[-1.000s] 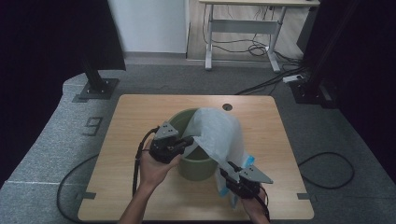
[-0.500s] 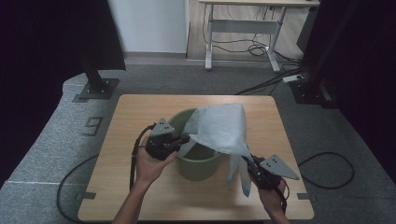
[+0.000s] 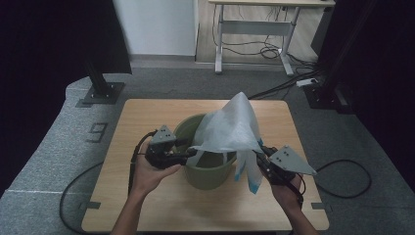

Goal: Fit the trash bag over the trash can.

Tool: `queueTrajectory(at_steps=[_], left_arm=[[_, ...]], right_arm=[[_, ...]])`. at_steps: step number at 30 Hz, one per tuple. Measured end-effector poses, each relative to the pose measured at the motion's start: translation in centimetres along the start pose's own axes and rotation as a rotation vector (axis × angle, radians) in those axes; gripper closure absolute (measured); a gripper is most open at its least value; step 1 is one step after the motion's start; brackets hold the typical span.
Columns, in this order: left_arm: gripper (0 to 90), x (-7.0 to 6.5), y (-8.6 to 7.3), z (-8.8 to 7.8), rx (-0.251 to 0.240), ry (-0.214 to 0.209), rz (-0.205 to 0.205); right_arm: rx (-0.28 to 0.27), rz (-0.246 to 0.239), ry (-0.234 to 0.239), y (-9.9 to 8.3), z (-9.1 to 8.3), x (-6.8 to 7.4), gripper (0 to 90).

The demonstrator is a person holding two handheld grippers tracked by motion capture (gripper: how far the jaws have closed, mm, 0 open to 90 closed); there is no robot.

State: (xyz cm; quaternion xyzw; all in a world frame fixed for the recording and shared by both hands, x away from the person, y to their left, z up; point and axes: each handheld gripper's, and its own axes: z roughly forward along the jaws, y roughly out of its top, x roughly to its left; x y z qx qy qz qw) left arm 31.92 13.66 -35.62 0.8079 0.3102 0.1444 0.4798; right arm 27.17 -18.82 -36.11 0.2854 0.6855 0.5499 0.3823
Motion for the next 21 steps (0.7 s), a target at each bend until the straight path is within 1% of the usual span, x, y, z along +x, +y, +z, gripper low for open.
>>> queueTrajectory(at_steps=[1, 2, 3, 4, 6, 7, 10, 12, 13, 14, 15, 16, 17, 18, 19, 21], left_arm=[[43.8, -0.4, 0.1, -0.2, -0.012, -0.005, 0.013], [40.1, -0.7, 0.2, -0.4, -0.018, -0.013, 0.023], [33.8, -1.1, 0.3, -0.5, -0.021, -0.017, 0.036], [33.8, -1.5, 0.4, -0.5, -0.022, -0.017, 0.051], [27.0, -2.2, 0.6, -0.4, -0.013, -0.029, 0.08], [25.3, -2.4, 0.7, -0.3, -0.014, -0.03, 0.088], [26.4, -2.9, 0.9, 0.1, -0.012, -0.026, 0.095], [32.4, -2.9, 1.0, 0.5, -0.017, -0.017, 0.087], [44.1, -2.9, 1.0, 0.6, -0.018, -0.008, 0.083], [44.1, -2.9, 1.1, 0.8, -0.014, 0.001, 0.074], [55.7, -2.9, 1.1, 0.9, -0.009, 0.002, 0.069], [55.7, -2.8, 1.1, 1.1, -0.002, -0.009, 0.065], [66.3, -2.7, 1.1, 1.2, 0.006, -0.031, 0.06], [70.5, -2.7, 1.1, 1.2, 0.006, -0.031, 0.06], [70.5, -2.6, 1.1, 1.2, 0.013, -0.036, 0.053], [77.3, -2.3, 1.1, 1.2, 0.02, -0.031, 0.028]], right_arm=[[0.0, 0.0, 0.0, 0.0, 0.0, 0.0, 88.6], [0.009, 0.0, 0.006, 0.0, 0.1, 0.1, 88.6], [0.023, 0.005, 0.015, -0.2, 0.4, 0.2, 88.6], [0.023, 0.005, 0.015, -0.2, 0.4, 0.2, 88.6], [0.034, 0.017, 0.022, -0.3, 0.7, 0.3, 88.6], [0.044, 0.021, 0.026, -0.4, 0.9, 0.3, 88.6], [0.048, 0.024, 0.031, -0.4, 1.0, 0.3, 88.6], [0.049, 0.025, 0.034, -0.4, 1.0, 0.3, 88.5], [0.051, 0.027, 0.038, -0.5, 1.0, 0.3, 88.6], [0.051, 0.027, 0.038, -0.5, 1.0, 0.3, 88.6], [0.053, 0.039, 0.045, -0.7, 1.0, 0.3, 88.6], [0.053, 0.039, 0.045, -0.7, 1.0, 0.3, 88.6], [0.052, 0.053, 0.065, -0.9, 0.9, 0.3, 88.6], [0.052, 0.053, 0.065, -0.9, 0.9, 0.3, 88.6], [0.05, 0.054, 0.074, -1.0, 0.9, 0.4, 88.5], [0.05, 0.055, 0.091, -1.2, 0.8, 0.6, 88.3]])
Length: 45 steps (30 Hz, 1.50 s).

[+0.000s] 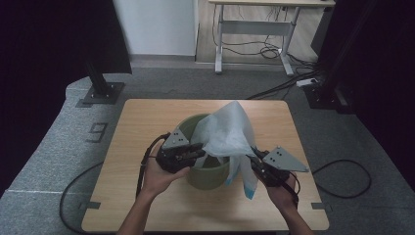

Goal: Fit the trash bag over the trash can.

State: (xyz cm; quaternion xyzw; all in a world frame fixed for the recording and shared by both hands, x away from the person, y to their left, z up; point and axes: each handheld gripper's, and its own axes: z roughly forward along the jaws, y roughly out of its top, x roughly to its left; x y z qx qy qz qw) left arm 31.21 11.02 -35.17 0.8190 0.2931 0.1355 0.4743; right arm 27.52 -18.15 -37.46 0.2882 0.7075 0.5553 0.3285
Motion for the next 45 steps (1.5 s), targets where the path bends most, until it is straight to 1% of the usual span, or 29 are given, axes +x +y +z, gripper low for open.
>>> queueTrajectory(at_steps=[1, 5, 6, 7, 9, 10, 11, 13, 14, 15, 16, 17, 18, 19, 20, 21, 25, 26, 27, 29, 32, 33, 34, 35, 36, 39, 42, 45], left_arm=[[79.7, 0.2, -0.1, 0.0, 0.002, -0.001, -0.011], [87.2, 1.1, -0.6, -0.3, 0.0, -0.005, -0.04], [89.2, 1.2, -0.7, -0.3, 0.0, -0.002, -0.047], [89.2, 1.4, -0.8, -0.3, 0.0, 0.004, -0.052], [89.8, 1.7, -0.9, -0.3, -0.002, 0.008, -0.064], [90.0, 1.8, -0.9, -0.3, 0.002, 0.017, -0.07], [90.0, 2.0, -1.0, -0.3, 0.003, 0.024, -0.076], [90.0, 2.3, -1.0, -0.3, 0.007, 0.042, -0.094], [90.0, 2.5, -1.0, -0.4, 0.009, 0.05, -0.101], [90.0, 2.7, -1.1, -0.4, 0.01, 0.054, -0.109], [90.0, 2.9, -1.2, -0.5, 0.01, 0.061, -0.121], [90.0, 3.1, -1.2, -0.6, 0.013, 0.068, -0.129], [90.0, 3.3, -1.3, -0.7, 0.015, 0.074, -0.136], [90.0, 3.4, -1.3, -0.8, 0.015, 0.077, -0.145], [90.0, 3.6, -1.4, -0.9, 0.015, 0.079, -0.15], [90.0, 3.8, -1.4, -1.0, 0.015, 0.081, -0.154], [90.0, 4.4, -1.7, -1.6, 0.012, 0.097, -0.173], [89.9, 4.7, -1.7, -1.7, 0.012, 0.1, -0.182], [89.9, 4.9, -1.8, -1.8, 0.011, 0.102, -0.191], [89.9, 5.3, -1.9, -2.0, 0.007, 0.101, -0.207], [89.8, 5.6, -2.2, -2.1, 0.002, 0.097, -0.224], [89.8, 5.8, -2.3, -2.2, 0.005, 0.1, -0.227], [89.7, 5.9, -2.4, -2.2, 0.005, 0.102, -0.233], [89.7, 6.2, -2.4, -2.2, 0.007, 0.106, -0.24], [89.7, 6.4, -2.5, -2.3, 0.008, 0.11, -0.246], [89.5, 7.2, -2.8, -2.5, 0.009, 0.118, -0.265], [89.2, 8.1, -2.9, -2.8, 0.008, 0.126, -0.291], [88.9, 8.9, -3.1, -3.2, 0.003, 0.133, -0.306]], right_arm=[[0.0, -0.001, 0.012, -0.1, 0.0, 0.1, 86.8], [0.009, -0.004, 0.068, -0.7, -0.2, 0.6, 73.2], [0.002, 0.001, 0.096, -1.0, -0.4, 0.8, 67.2], [0.002, 0.001, 0.096, -1.0, -0.4, 0.8, 67.2], [-0.006, 0.008, 0.118, -1.1, -0.8, 0.9, 59.9], [-0.022, 0.016, 0.139, -1.2, -1.6, 0.9, 55.9], [-0.022, 0.016, 0.139, -1.2, -1.6, 0.9, 55.9], [-0.034, 0.019, 0.158, -1.4, -2.6, 1.1, 53.1], [-0.04, 0.021, 0.167, -1.6, -3.6, 1.1, 50.2], [-0.04, 0.021, 0.167, -1.6, -3.6, 1.1, 50.2], [-0.05, 0.049, 0.182, -1.7, -4.5, 0.8, 47.8], [-0.05, 0.049, 0.182, -1.7, -4.5, 0.8, 47.8], [-0.058, 0.065, 0.183, -1.7, -4.9, 0.5, 47.1], [-0.069, 0.087, 0.172, -1.7, -5.6, -0.1, 46.8], [-0.07, 0.1, 0.167, -1.7, -5.8, -0.4, 47.2], [-0.07, 0.1, 0.167, -1.7, -5.8, -0.4, 47.2], [-0.051, 0.117, 0.133, -2.1, -6.0, -1.5, 47.3], [-0.036, 0.124, 0.114, -2.6, -5.9, -2.0, 47.2], [-0.036, 0.124, 0.114, -2.6, -5.9, -2.0, 47.2], [-0.011, 0.131, 0.091, -3.1, -5.5, -2.5, 46.9], [0.019, 0.153, 0.074, -4.1, -4.7, -3.2, 46.4], [0.027, 0.158, 0.069, -4.4, -4.3, -3.3, 46.0], [0.046, 0.169, 0.064, -5.1, -3.6, -3.4, 44.9], [0.046, 0.169, 0.064, -5.1, -3.6, -3.4, 44.9], [0.057, 0.173, 0.06, -5.4, -3.3, -3.5, 44.2], [0.077, 0.2, 0.064, -6.6, -2.3, -3.6, 42.7], [0.085, 0.213, 0.066, -7.6, -1.8, -3.5, 41.7], [0.087, 0.222, 0.069, -8.2, -1.4, -3.8, 40.1]])
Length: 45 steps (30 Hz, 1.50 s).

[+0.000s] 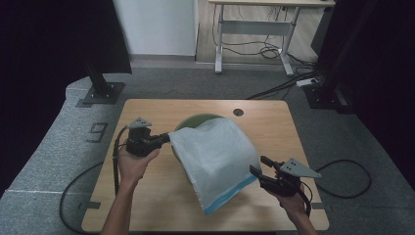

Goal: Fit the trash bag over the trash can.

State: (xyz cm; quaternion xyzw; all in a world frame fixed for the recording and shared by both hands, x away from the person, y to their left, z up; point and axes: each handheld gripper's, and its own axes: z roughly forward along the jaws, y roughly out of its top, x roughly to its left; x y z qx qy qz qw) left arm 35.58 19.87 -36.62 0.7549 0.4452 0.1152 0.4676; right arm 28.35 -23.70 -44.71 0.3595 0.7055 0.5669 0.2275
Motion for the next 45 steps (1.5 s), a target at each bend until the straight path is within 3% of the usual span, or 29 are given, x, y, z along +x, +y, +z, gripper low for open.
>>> queueTrajectory(at_steps=[4, 10, 12, 16, 17, 20, 25, 33, 38, 41, 45], left_arm=[[88.4, 0.5, 0.0, -0.2, -0.008, 0.01, -0.009], [88.3, 0.8, -0.2, -0.1, -0.005, 0.007, -0.014], [88.3, 0.6, -0.2, 0.0, -0.007, 0.005, -0.01], [88.5, 0.2, -0.2, 0.0, -0.018, -0.005, 0.007], [88.6, 0.0, -0.2, 0.0, -0.025, -0.021, 0.009], [88.6, -0.3, -0.1, 0.2, -0.026, -0.031, 0.014], [88.4, -1.2, 0.4, 1.2, -0.008, -0.055, 0.047], [87.3, -1.8, 1.6, 2.4, 0.009, -0.086, 0.047], [74.1, -1.9, 1.6, 2.9, 0.028, -0.052, 0.048], [57.3, -1.7, 1.2, 2.1, 0.022, -0.041, 0.054], [46.9, -1.3, 0.6, 0.4, 0.003, -0.043, 0.061]], right_arm=[[0.006, 0.013, -0.003, -0.4, 0.4, -0.5, 35.6], [0.019, 0.035, 0.047, -1.3, 1.0, -0.3, 35.1], [0.021, 0.035, 0.064, -1.9, 1.4, -0.1, 44.6], [0.008, 0.001, 0.092, -2.5, 1.8, 0.2, 74.9], [-0.016, -0.007, 0.093, -2.1, 1.5, 0.1, 84.6], [-0.042, -0.014, 0.085, -1.3, 0.9, -0.1, 88.4], [-0.106, -0.016, 0.068, 1.1, -0.9, -0.8, 88.6], [-0.164, 0.004, 0.03, 4.2, -1.3, -1.8, 88.5], [-0.182, 0.018, 0.009, 5.3, -1.1, -2.3, 88.5], [-0.174, 0.03, -0.013, 5.2, -1.2, -2.7, 88.5], [-0.164, 0.044, -0.05, 4.9, -1.5, -3.5, 88.6]])
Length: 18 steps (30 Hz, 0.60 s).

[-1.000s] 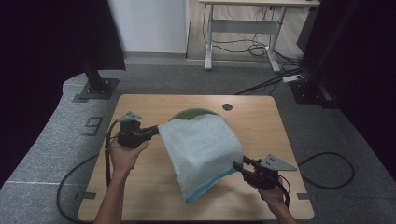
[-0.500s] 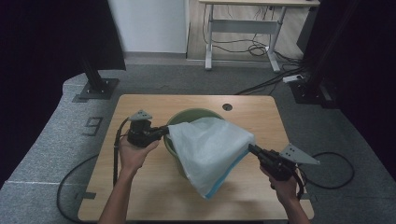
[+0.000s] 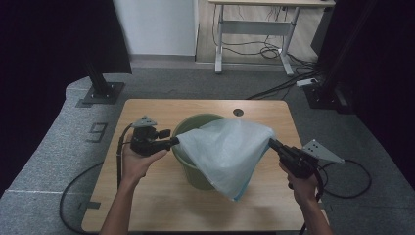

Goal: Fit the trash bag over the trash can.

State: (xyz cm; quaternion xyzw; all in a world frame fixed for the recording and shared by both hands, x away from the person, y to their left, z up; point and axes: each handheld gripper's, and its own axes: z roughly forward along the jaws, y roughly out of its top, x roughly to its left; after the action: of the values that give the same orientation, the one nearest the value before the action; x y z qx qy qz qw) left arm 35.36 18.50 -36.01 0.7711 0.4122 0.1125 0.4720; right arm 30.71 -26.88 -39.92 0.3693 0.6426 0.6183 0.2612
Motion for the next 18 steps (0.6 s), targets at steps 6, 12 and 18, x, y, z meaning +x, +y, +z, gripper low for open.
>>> queueTrajectory(at_steps=[6, 12, 18], left_arm=[[37.4, -0.4, -0.3, -2.0, -0.011, -0.018, 0.051], [33.0, -0.1, -0.6, -3.1, -0.006, -0.067, 0.052], [31.5, 0.6, -1.1, -4.5, -0.017, -0.105, 0.036]], right_arm=[[0.002, -0.024, -0.042, -0.1, -0.3, -0.4, 88.6], [0.004, -0.014, -0.067, -0.1, -0.5, -1.0, 88.6], [0.004, -0.026, -0.1, -0.5, -0.8, -1.5, 88.6]])
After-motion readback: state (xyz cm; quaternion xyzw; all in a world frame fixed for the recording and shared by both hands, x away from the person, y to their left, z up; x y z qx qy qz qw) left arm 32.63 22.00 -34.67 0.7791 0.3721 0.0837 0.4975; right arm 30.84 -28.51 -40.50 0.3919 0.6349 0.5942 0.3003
